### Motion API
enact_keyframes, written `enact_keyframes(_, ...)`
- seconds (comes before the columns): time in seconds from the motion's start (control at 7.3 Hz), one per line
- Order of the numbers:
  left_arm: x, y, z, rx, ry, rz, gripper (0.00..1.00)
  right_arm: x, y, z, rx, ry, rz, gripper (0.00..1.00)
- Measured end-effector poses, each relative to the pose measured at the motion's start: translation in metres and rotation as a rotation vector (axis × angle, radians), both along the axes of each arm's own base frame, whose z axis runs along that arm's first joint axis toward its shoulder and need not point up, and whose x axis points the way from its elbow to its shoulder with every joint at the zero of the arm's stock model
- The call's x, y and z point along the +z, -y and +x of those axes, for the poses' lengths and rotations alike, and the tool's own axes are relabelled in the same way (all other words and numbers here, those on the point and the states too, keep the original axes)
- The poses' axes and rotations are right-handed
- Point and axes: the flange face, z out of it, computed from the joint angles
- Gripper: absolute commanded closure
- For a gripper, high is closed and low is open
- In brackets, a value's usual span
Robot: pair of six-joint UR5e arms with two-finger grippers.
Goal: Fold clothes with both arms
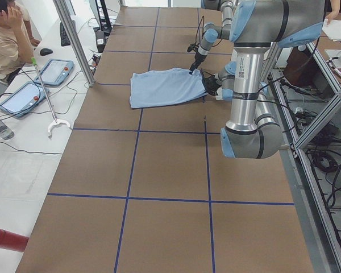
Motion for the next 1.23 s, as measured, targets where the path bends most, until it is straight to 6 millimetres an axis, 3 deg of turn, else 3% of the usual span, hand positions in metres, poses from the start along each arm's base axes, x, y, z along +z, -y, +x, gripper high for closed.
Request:
enact_keyframes(0.41, -0.0018, 0.0002, -0.0008, -0.001, -0.004, 0.0, 1.0, 0.0009, -0.0006, -0.0009, 0.004, 0.0, -0.005, 0.34)
enact_keyframes(0.68, -0.0038, 0.0002, -0.0021, -0.001, -0.008, 0.0, 1.0, 0.0004, -0.0009, -0.0013, 0.006, 0.002, -0.007, 0.6)
enact_keyframes(0.82, -0.0044, 0.0002, -0.0025, -0.001, -0.009, 0.0, 1.0, -0.0002, -0.0013, -0.0015, 0.006, 0.004, -0.008, 0.91)
enact_keyframes(0.96, -0.0053, 0.0003, -0.0031, -0.002, -0.011, 0.0, 1.0, -0.0013, -0.0012, -0.0018, 0.007, 0.007, -0.008, 1.0)
enact_keyframes(1.23, -0.0068, 0.0004, -0.0042, -0.003, -0.014, 0.0, 1.0, -0.0044, -0.0006, -0.0016, 0.009, 0.013, -0.007, 1.0)
